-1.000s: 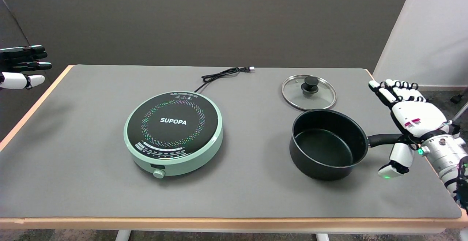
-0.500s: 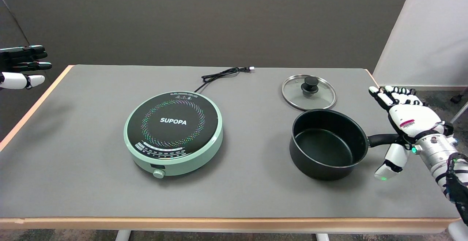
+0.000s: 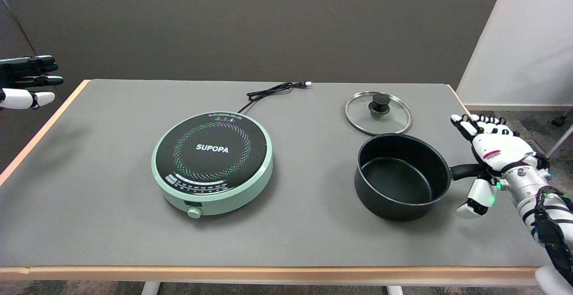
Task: Pick up the pot.
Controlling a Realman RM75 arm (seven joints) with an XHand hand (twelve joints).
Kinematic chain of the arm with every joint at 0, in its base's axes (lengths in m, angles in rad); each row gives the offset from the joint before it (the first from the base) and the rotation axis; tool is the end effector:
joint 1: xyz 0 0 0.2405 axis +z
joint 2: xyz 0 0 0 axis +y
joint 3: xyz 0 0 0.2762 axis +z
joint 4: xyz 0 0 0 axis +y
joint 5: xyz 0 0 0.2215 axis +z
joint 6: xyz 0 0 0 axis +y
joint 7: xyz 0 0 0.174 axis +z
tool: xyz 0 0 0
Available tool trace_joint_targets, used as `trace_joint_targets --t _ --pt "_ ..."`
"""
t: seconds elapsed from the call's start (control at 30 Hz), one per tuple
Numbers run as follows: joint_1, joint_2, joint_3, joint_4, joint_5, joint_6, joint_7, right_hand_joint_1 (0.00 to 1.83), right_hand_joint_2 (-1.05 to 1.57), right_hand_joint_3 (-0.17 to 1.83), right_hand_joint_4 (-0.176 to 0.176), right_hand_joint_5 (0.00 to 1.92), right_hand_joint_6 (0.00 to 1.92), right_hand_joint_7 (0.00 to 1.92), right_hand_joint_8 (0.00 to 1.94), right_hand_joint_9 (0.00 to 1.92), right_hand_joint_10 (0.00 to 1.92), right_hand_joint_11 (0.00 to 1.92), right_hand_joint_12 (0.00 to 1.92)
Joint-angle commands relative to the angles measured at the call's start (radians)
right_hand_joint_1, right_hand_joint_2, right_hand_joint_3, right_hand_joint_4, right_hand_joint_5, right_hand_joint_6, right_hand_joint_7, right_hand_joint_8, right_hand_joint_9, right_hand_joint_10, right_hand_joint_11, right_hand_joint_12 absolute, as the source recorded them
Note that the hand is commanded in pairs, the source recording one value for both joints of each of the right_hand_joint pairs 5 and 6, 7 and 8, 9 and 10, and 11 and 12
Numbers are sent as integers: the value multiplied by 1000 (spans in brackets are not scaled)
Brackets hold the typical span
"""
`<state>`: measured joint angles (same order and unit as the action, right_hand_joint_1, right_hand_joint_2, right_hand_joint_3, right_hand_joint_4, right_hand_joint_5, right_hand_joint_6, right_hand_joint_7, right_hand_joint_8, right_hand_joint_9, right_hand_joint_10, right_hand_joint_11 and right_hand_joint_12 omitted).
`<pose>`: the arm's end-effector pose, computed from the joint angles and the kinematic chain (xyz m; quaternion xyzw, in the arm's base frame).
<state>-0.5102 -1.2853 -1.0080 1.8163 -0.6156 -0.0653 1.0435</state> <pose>-0.2640 -0.2219 0.4965 0.5097 -0.0259 -0.0535 0.8583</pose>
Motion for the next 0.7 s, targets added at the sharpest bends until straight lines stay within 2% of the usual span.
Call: trace_joint_targets --t 0.03,0.23,0.7 --pt "28 15 -66 40 58 -143 -87 1214 -885 1387 176 56 56 56 56 56 56 56 56" --pt "48 32 -92 38 103 -173 -123 1193 -950 1713 176 161 161 161 161 161 161 161 161" --pt "38 37 -89 43 149 -236 -163 1210 -974 1822 176 233 233 233 233 233 233 233 233"
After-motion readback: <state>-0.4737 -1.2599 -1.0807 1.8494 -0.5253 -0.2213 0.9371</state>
